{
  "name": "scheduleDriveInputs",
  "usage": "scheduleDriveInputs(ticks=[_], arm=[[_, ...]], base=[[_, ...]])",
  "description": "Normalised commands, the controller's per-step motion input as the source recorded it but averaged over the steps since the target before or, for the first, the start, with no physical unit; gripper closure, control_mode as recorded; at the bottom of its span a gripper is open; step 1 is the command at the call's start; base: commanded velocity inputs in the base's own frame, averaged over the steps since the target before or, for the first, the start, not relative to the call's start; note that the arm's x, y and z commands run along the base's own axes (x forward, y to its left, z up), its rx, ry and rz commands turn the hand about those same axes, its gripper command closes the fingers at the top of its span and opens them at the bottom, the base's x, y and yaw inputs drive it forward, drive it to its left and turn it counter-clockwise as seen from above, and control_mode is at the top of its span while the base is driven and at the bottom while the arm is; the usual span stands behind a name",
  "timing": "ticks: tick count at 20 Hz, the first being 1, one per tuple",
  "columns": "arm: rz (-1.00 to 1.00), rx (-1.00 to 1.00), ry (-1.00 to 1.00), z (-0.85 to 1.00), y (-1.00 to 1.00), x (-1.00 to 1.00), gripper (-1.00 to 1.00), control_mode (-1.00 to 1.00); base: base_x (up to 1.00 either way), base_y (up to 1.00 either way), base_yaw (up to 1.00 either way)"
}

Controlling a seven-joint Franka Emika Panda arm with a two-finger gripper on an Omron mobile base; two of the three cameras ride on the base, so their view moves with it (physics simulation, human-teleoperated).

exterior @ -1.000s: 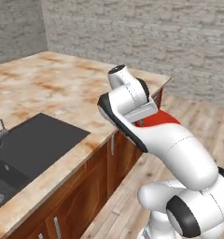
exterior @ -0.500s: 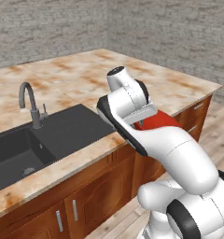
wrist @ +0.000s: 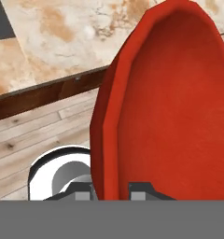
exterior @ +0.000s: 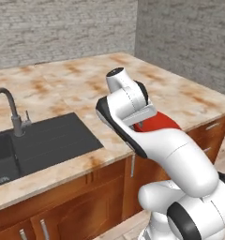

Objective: Pick the cup and bowl from the counter and place them on the counter next to the sink.

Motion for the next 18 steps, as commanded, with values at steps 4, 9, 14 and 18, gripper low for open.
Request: scheduleDriveInputs(ticks=[4,9,14,18], arm=[[0.0,0.0,0.0,0.0,0.0,0.0,1.0,1.0],[0.0,0.0,0.0,0.0,0.0,0.0,1.0,1.0],[0.0,0.0,0.0,0.0,0.0,0.0,1.0,1.0],[0.0,0.0,0.0,0.0,0.0,0.0,1.0,1.0]], base=[[0.86,-0.63,0.2],[0.75,-0.26,0.08],[0.08,0.32,0.04],[0.14,0.37,0.17]])
